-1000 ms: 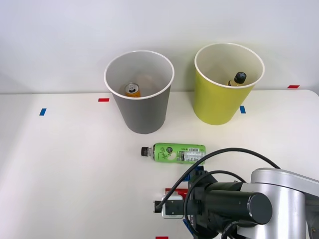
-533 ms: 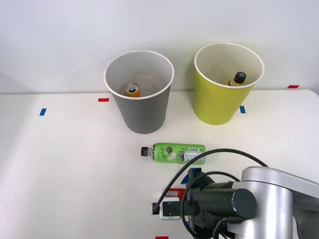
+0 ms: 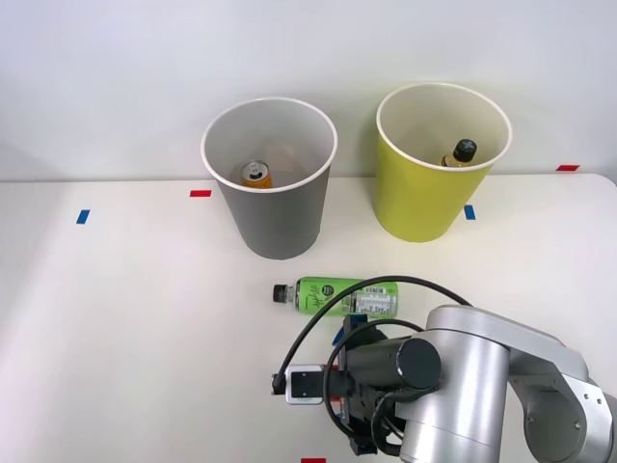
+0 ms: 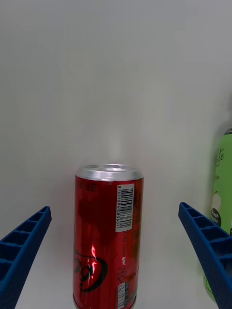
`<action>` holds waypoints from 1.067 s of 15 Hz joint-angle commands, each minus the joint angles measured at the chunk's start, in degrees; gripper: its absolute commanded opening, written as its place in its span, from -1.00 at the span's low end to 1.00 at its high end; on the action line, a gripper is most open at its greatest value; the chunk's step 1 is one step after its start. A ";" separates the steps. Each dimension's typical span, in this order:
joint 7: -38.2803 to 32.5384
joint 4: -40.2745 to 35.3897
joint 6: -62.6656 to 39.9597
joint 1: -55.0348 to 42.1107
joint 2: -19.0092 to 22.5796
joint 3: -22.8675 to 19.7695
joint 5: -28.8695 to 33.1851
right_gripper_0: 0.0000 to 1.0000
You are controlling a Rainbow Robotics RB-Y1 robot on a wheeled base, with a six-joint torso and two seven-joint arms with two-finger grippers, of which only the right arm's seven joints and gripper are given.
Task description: Put cans in the gray bin, plastic bottles in the light green bin
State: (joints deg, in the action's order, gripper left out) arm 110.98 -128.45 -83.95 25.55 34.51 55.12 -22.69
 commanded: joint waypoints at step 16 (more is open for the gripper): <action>3.98 8.39 0.19 0.90 -4.98 -0.36 2.12 -1.00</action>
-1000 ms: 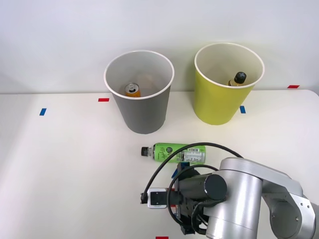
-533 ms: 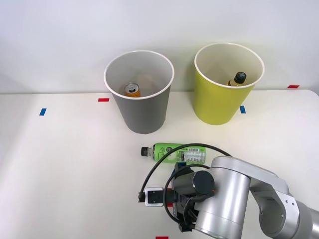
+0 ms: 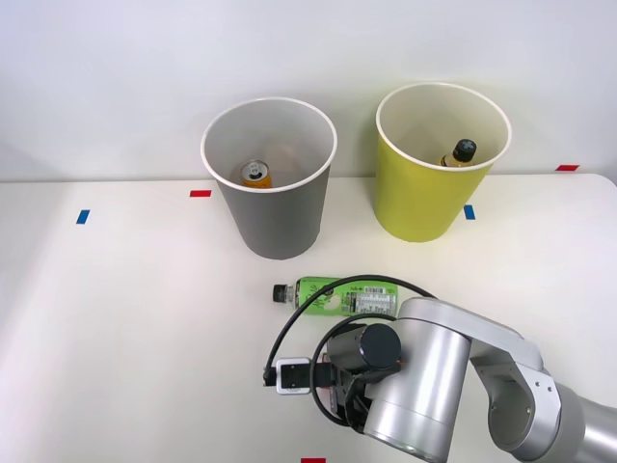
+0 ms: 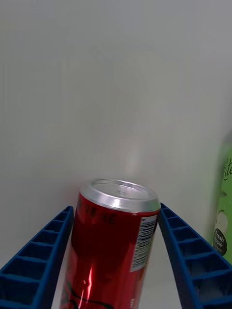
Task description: Put cans in the gray bin, plastic bottles in the light green bin
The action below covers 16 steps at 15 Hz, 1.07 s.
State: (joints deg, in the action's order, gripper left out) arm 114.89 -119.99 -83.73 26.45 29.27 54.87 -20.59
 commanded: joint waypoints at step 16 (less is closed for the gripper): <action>-5.73 -13.78 14.82 -13.09 -0.18 -26.56 -16.24 -1.00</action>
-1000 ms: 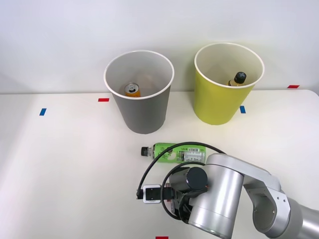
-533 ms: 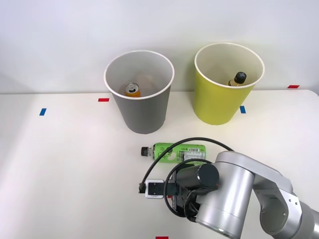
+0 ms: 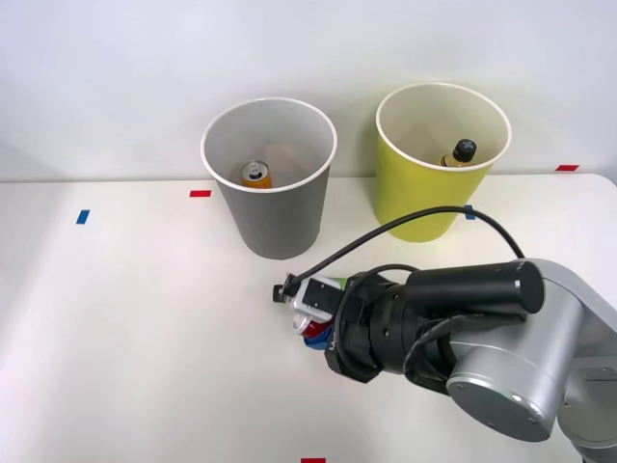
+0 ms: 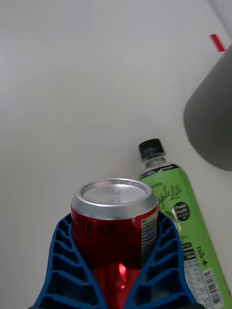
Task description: Put cans in the gray bin, plastic bottles in the light green bin
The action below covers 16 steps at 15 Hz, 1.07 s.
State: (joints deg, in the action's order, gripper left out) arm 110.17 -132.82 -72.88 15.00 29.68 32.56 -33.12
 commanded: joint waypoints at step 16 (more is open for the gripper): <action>-16.74 -0.95 36.50 -2.79 -6.74 -12.35 -14.16 -1.00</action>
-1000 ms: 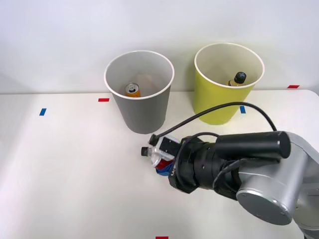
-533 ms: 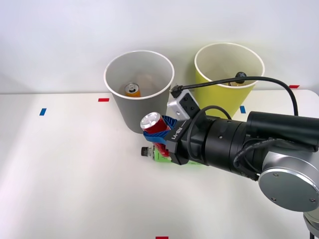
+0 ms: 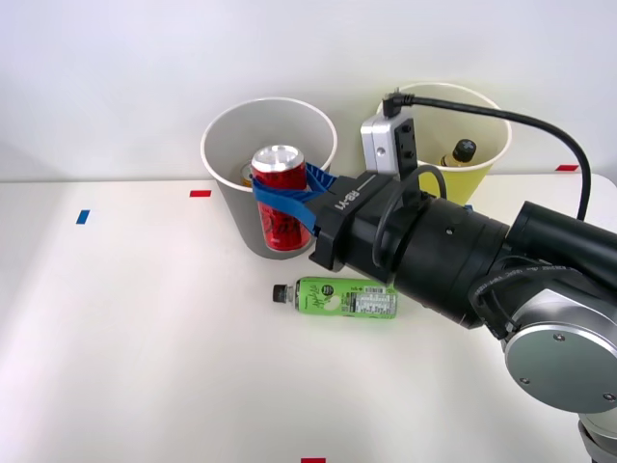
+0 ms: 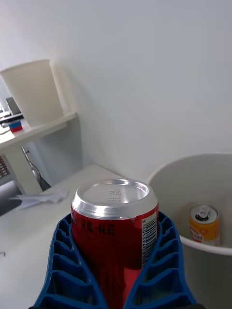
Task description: Put cans in the gray bin, plastic bottles in the light green bin
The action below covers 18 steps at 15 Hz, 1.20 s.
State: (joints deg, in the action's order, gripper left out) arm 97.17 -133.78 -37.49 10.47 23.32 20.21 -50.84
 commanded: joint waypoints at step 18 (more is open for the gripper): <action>-7.61 44.83 17.54 30.84 -15.05 2.64 16.48 -1.00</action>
State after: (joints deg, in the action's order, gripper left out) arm 89.49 -92.35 -22.78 39.60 8.97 22.02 -35.09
